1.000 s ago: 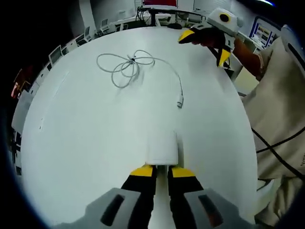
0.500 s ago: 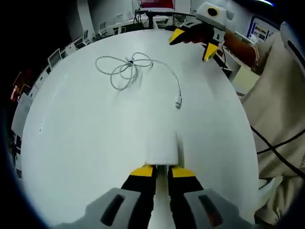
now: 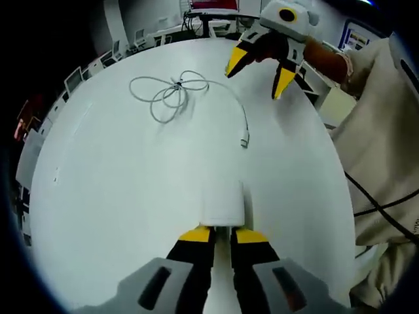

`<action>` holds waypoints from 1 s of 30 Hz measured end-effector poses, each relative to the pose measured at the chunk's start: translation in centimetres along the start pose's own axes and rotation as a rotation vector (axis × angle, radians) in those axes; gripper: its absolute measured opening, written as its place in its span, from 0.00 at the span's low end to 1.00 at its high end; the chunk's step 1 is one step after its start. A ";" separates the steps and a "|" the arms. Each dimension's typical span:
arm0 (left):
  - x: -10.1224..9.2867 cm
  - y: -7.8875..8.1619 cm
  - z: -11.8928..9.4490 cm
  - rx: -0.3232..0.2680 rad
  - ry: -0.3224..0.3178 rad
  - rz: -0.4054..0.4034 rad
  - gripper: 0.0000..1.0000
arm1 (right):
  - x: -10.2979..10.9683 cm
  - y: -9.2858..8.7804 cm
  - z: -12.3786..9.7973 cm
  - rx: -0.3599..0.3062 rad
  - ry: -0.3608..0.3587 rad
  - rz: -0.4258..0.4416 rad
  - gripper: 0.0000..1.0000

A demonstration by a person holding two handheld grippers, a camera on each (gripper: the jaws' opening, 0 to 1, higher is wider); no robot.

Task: Plug the desk Type‑C cable into the charger adapter.

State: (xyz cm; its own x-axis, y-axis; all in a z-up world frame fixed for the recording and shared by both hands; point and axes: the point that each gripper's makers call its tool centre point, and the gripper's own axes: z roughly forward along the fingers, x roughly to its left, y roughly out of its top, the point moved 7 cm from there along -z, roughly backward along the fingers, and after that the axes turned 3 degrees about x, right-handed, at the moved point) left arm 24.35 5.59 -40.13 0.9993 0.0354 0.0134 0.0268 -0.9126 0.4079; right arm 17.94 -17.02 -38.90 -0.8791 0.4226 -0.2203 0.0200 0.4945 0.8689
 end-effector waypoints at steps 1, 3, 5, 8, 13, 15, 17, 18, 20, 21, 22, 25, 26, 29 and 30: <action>0.0 0.0 0.0 0.003 -0.001 -0.001 0.11 | 0.0 0.1 0.2 0.002 0.006 -0.001 0.34; 0.0 0.0 0.0 0.005 -0.004 0.001 0.11 | 0.1 0.0 0.6 0.016 0.019 -0.006 0.34; 0.0 0.1 0.0 0.010 -0.005 0.003 0.11 | 0.3 -0.1 1.0 0.040 0.036 -0.020 0.33; 0.0 0.2 0.0 0.021 -0.002 0.007 0.11 | 0.3 -0.3 1.6 0.053 0.053 -0.027 0.32; 0.0 0.1 0.0 0.009 -0.005 0.005 0.11 | 0.6 -0.5 1.8 0.076 0.058 -0.064 0.28; 0.0 0.0 0.0 -0.001 -0.009 -0.002 0.11 | 0.7 -0.6 2.0 0.076 0.066 -0.062 0.27; 0.0 0.0 0.0 -0.004 -0.007 -0.001 0.11 | 0.7 -0.7 2.1 0.074 0.065 -0.069 0.24; 0.0 0.0 0.0 -0.005 -0.006 -0.001 0.11 | 0.7 -0.7 2.2 0.072 0.069 -0.069 0.24; 0.0 0.0 0.0 -0.006 -0.006 0.001 0.11 | 0.8 -0.7 2.4 0.069 0.080 -0.069 0.24; 0.0 0.0 0.0 -0.005 -0.007 0.001 0.11 | 0.9 -0.7 2.5 0.068 0.086 -0.074 0.23; 0.0 0.0 0.0 -0.005 -0.007 0.003 0.11 | 0.9 -0.6 2.6 0.067 0.090 -0.074 0.23; -0.1 0.1 0.0 0.002 -0.005 0.008 0.11 | 1.0 -0.6 3.0 0.072 0.101 -0.074 0.23; -0.1 0.1 0.0 0.004 -0.005 0.013 0.11 | 1.0 -0.6 3.1 0.075 0.104 -0.076 0.23; -0.1 0.1 0.0 0.002 -0.005 0.010 0.11 | 1.1 -0.6 3.5 0.080 0.115 -0.070 0.23; -0.1 0.0 0.0 -0.002 -0.005 0.012 0.11 | 1.2 -0.7 3.6 0.082 0.121 -0.073 0.21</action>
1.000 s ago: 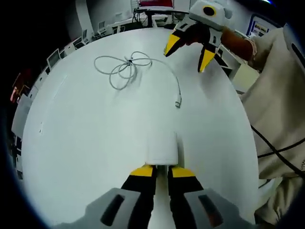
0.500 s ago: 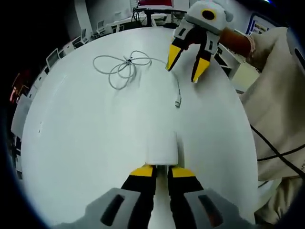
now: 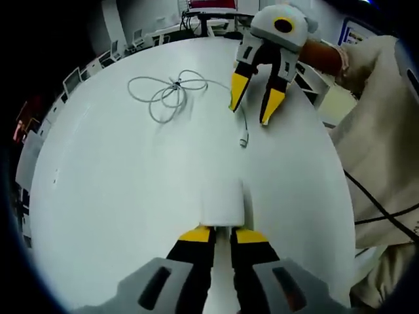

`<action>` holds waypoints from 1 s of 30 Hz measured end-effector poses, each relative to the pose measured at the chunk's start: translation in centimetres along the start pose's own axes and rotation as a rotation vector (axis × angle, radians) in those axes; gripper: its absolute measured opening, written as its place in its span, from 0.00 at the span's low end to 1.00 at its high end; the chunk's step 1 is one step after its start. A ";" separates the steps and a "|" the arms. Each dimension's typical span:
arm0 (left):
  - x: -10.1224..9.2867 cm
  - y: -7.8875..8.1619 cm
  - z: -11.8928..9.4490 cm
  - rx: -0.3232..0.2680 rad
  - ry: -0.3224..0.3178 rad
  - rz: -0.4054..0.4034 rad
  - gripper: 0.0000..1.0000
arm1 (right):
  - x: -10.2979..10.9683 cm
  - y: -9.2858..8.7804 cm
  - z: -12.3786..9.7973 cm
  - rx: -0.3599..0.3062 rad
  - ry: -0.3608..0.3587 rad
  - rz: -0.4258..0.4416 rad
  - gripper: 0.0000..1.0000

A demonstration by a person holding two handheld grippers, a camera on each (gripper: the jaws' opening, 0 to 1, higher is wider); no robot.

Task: Plug the desk Type‑C cable into the charger adapter.

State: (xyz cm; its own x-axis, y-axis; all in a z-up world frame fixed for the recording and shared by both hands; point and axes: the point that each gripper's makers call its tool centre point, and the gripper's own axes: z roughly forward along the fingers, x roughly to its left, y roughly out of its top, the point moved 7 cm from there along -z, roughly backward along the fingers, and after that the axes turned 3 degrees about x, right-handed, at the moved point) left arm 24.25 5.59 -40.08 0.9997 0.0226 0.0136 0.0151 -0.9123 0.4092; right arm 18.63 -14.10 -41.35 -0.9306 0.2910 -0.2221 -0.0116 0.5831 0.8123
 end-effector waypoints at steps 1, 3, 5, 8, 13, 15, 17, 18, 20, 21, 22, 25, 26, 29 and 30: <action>0.0 0.0 0.0 -0.003 0.001 0.001 0.11 | 0.0 0.0 0.2 0.002 0.004 -0.002 0.21; 0.0 -0.1 0.0 -0.008 0.000 0.002 0.11 | 0.0 -0.1 0.4 0.010 0.011 -0.001 0.21; 0.0 -0.1 0.0 -0.010 0.000 0.003 0.11 | -0.1 -0.1 0.6 0.015 0.017 -0.005 0.20; -0.1 -0.1 0.0 -0.013 0.000 0.003 0.11 | -0.3 -0.1 0.8 0.011 0.021 -0.002 0.19; 0.0 -0.1 0.0 -0.008 0.000 0.006 0.11 | -0.5 -0.1 1.1 0.012 0.029 -0.002 0.18; 0.0 -0.1 0.0 -0.009 0.000 0.006 0.11 | -0.5 -0.1 1.1 0.012 0.031 -0.002 0.17; 0.1 -0.1 0.0 -0.013 -0.001 0.002 0.11 | -0.5 -0.1 1.2 0.010 0.036 0.003 0.17; 0.1 -0.1 0.0 -0.014 -0.001 0.001 0.11 | -0.5 -0.1 1.2 0.010 0.040 0.006 0.17; 0.1 0.0 0.0 -0.014 -0.003 0.004 0.11 | -0.4 -0.2 1.3 0.003 0.060 0.014 0.14; 0.1 0.0 0.0 -0.013 -0.003 0.003 0.11 | -0.5 -0.2 1.4 0.001 0.067 0.023 0.13; 0.1 0.0 0.0 -0.013 -0.003 0.004 0.11 | -0.5 -0.2 1.4 -0.001 0.073 0.029 0.13; 0.1 0.0 0.0 -0.012 -0.001 0.006 0.11 | -0.7 -0.4 1.4 -0.004 0.080 0.056 0.13; 0.1 0.0 0.0 -0.012 -0.001 0.006 0.11 | -0.7 -0.4 1.4 -0.006 0.085 0.060 0.13; 0.1 0.0 0.0 -0.013 -0.001 0.007 0.11 | -0.8 -0.5 1.4 -0.013 0.095 0.084 0.13; 0.2 0.0 0.0 -0.013 -0.002 0.007 0.11 | -0.8 -0.6 1.5 -0.015 0.100 0.096 0.10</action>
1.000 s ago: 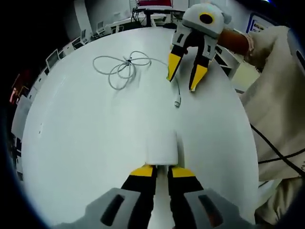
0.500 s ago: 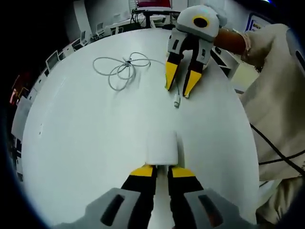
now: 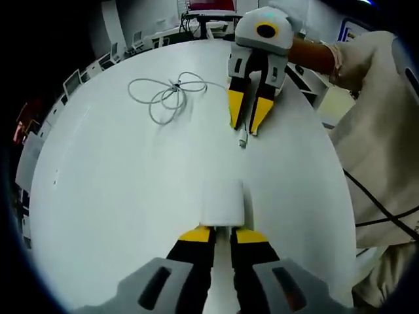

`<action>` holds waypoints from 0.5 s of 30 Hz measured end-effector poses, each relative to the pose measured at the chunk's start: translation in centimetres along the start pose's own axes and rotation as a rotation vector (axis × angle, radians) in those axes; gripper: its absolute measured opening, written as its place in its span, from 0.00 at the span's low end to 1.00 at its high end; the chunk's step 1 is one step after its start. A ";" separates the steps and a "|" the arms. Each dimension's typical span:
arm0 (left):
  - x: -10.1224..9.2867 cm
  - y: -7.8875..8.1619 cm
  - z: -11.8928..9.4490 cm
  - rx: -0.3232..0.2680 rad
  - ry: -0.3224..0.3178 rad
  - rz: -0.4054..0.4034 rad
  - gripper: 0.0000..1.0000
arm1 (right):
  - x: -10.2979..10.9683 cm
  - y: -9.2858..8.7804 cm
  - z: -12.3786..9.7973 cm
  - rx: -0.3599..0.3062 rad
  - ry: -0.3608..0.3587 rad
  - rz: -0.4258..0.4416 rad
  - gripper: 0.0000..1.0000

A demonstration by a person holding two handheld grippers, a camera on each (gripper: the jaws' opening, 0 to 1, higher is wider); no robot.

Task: Plug the desk Type‑C cable into the charger adapter.

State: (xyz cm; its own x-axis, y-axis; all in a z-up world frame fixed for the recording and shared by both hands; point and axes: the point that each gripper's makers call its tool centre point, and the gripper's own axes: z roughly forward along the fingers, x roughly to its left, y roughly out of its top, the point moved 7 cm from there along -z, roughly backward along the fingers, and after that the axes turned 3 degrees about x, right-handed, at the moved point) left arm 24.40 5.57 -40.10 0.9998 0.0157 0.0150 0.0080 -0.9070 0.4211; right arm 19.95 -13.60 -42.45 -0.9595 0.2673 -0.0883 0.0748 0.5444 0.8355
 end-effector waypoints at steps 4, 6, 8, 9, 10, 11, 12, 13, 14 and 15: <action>0.0 0.0 0.0 -0.001 -0.002 0.001 0.11 | -0.1 -0.1 0.0 -0.004 -0.001 0.002 0.06; 0.1 0.0 0.0 -0.001 -0.004 0.000 0.11 | 0.1 0.1 0.1 0.001 -0.008 -0.024 0.06; 0.1 0.0 0.0 -0.001 -0.004 0.001 0.11 | 0.2 0.1 0.1 0.010 -0.019 -0.049 0.06; 0.1 0.0 0.0 -0.001 -0.005 0.000 0.11 | 0.3 0.1 0.1 0.007 -0.021 -0.050 0.05; 0.1 0.0 0.0 -0.002 -0.005 0.000 0.11 | 0.2 0.1 0.0 0.006 -0.021 -0.048 0.05; 0.1 0.0 0.1 -0.003 -0.006 -0.001 0.11 | 0.1 0.0 0.0 0.003 -0.017 -0.023 0.05; 0.1 -0.1 0.1 -0.004 -0.006 -0.001 0.11 | 0.1 -0.1 0.0 -0.005 -0.009 0.032 0.04; 0.1 -0.1 0.1 -0.005 -0.006 -0.001 0.11 | 0.0 -0.2 0.0 -0.010 -0.006 0.065 0.04; 0.1 -0.1 0.0 -0.006 -0.006 0.000 0.11 | -0.2 -0.2 0.0 -0.029 0.001 0.090 0.04; 0.1 -0.1 0.0 -0.008 -0.006 0.002 0.11 | -0.3 -0.4 0.0 -0.046 -0.005 0.092 0.03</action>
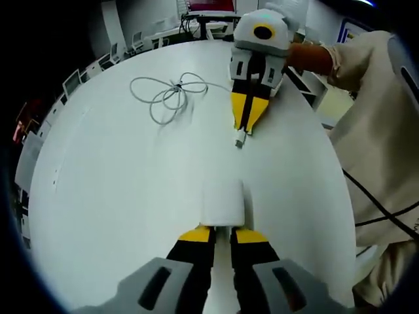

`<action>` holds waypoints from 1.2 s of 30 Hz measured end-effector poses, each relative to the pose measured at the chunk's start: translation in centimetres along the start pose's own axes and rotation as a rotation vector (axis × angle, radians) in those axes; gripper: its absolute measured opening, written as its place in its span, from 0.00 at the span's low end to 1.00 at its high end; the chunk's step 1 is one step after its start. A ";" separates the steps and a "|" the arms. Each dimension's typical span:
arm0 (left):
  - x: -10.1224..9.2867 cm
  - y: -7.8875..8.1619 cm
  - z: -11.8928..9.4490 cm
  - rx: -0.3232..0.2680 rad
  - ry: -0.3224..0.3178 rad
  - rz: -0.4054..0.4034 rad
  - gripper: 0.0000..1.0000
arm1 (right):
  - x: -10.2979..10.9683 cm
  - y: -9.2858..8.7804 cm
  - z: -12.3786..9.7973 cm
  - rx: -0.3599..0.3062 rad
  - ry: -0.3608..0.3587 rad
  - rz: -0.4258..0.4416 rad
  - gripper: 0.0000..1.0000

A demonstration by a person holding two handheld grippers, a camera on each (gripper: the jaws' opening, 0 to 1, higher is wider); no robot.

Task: Plug the desk Type‑C cable into the charger adapter.

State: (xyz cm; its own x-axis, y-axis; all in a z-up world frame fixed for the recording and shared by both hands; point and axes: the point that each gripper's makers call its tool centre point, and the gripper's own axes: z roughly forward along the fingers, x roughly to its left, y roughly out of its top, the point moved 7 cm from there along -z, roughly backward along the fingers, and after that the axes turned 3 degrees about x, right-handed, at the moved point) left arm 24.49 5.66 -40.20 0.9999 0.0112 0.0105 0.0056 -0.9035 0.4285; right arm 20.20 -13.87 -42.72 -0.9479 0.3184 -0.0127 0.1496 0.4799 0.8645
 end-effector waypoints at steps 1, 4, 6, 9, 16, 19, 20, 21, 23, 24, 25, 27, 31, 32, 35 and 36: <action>0.0 0.0 0.0 -0.001 -0.001 -0.002 0.11 | 0.1 -0.2 0.0 -0.007 -0.003 -0.010 0.03; 0.0 -0.1 0.0 -0.005 -0.002 -0.001 0.11 | 0.1 -0.1 0.0 -0.018 -0.006 0.024 0.03; 0.0 -0.1 0.0 -0.006 -0.003 0.003 0.11 | -0.2 -0.2 0.0 -0.035 0.050 0.148 0.03; 0.0 -0.1 0.0 -0.007 -0.002 0.006 0.11 | -0.8 -0.1 -0.2 -0.069 0.082 0.214 0.02; 0.0 -0.1 0.0 -0.010 -0.003 0.009 0.11 | -1.7 -0.2 -0.4 -0.080 0.102 0.221 0.02; -0.1 0.0 0.0 -0.010 -0.004 0.014 0.11 | -2.1 0.0 -0.4 -0.096 0.138 0.243 0.02; -0.1 0.0 0.0 -0.010 -0.004 0.015 0.11 | -2.1 0.0 -0.3 -0.092 0.156 0.248 0.02; -0.1 0.0 0.0 -0.010 -0.004 0.016 0.11 | -2.3 0.1 -0.2 -0.094 0.162 0.247 0.02; -0.1 0.0 0.0 -0.011 -0.005 0.021 0.11 | -2.4 0.2 -0.1 -0.088 0.198 0.275 0.02; -0.1 0.0 0.0 -0.011 -0.005 0.018 0.11 | -2.6 0.2 -0.1 -0.091 0.198 0.274 0.02; -0.1 0.0 0.0 -0.012 -0.005 0.016 0.11 | -2.6 0.3 0.0 -0.089 0.214 0.283 0.02; -0.1 0.0 0.0 -0.012 -0.006 0.014 0.11 | -2.8 0.4 0.2 -0.087 0.223 0.286 0.02; -0.1 0.0 0.0 -0.011 -0.003 0.015 0.11 | -3.2 0.6 0.6 -0.080 0.265 0.294 0.02; -0.1 0.0 0.0 -0.011 -0.002 0.014 0.11 | -3.2 0.7 0.7 -0.082 0.271 0.294 0.02; -0.1 0.0 0.0 -0.014 -0.005 0.015 0.11 | -3.5 0.8 0.9 -0.078 0.302 0.322 0.02; -0.2 0.0 0.0 -0.015 -0.005 0.016 0.11 | -3.6 0.8 1.0 -0.072 0.313 0.325 0.02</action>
State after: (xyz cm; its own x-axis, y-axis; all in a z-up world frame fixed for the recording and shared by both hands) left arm 24.34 5.66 -40.22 0.9999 -0.0056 0.0129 -0.0108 -0.8969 0.4420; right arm 23.98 -13.77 -42.48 -0.8962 0.1756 0.4075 0.4436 0.3347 0.8314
